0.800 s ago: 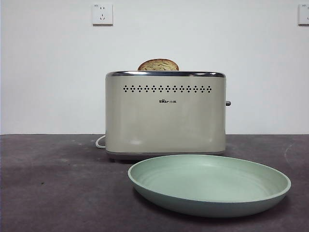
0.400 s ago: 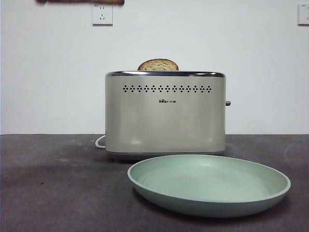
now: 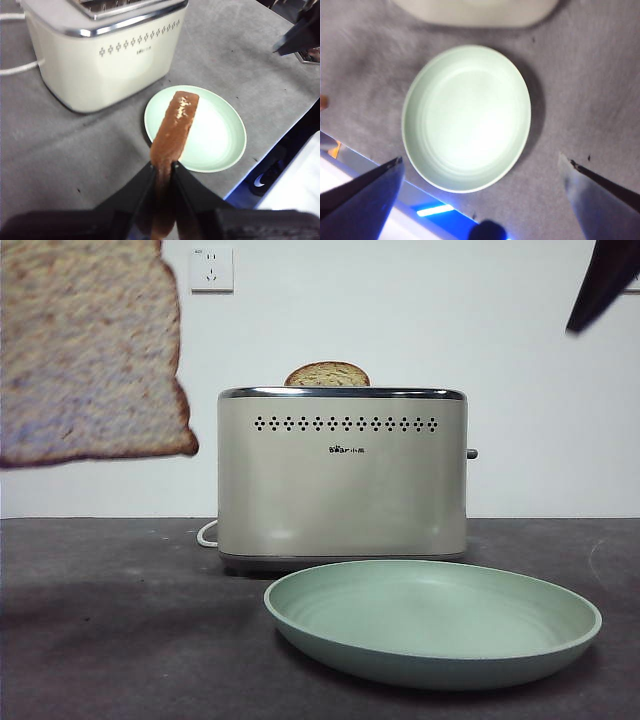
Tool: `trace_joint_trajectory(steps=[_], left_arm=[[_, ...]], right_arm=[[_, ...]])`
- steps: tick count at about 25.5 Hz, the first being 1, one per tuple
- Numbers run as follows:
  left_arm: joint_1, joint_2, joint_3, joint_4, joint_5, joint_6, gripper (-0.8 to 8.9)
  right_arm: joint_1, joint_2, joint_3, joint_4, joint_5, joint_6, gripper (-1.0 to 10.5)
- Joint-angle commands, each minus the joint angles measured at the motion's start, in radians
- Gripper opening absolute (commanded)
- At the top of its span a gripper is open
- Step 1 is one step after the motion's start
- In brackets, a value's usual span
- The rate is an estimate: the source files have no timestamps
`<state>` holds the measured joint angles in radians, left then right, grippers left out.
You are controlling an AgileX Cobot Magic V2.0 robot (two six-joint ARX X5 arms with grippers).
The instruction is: Take the bread from the toaster,put the bread on the plate,put the plate on the table
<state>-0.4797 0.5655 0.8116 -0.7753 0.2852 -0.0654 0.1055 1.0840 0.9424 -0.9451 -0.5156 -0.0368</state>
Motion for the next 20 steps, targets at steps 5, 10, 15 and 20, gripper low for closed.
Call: trace_joint_trajectory(steps=[5, 10, 15, 20], left_arm=[[0.002, -0.066, -0.017, -0.014, 0.003, -0.072, -0.06], [0.002, -0.066, -0.017, -0.050, -0.046, -0.074, -0.06], [0.002, -0.066, -0.017, -0.050, -0.048, -0.087, -0.06], [0.002, -0.066, -0.017, -0.050, -0.058, -0.112, -0.06]], right_arm=[[0.039, 0.253, 0.003, 0.077, 0.002, 0.003, 5.3], [0.108, 0.451, 0.003, 0.161, 0.082, 0.003, 5.3], [0.134, 0.527, 0.003, 0.225, 0.099, 0.003, 3.0], [0.140, 0.534, 0.002, 0.257, 0.099, 0.003, 1.8]])
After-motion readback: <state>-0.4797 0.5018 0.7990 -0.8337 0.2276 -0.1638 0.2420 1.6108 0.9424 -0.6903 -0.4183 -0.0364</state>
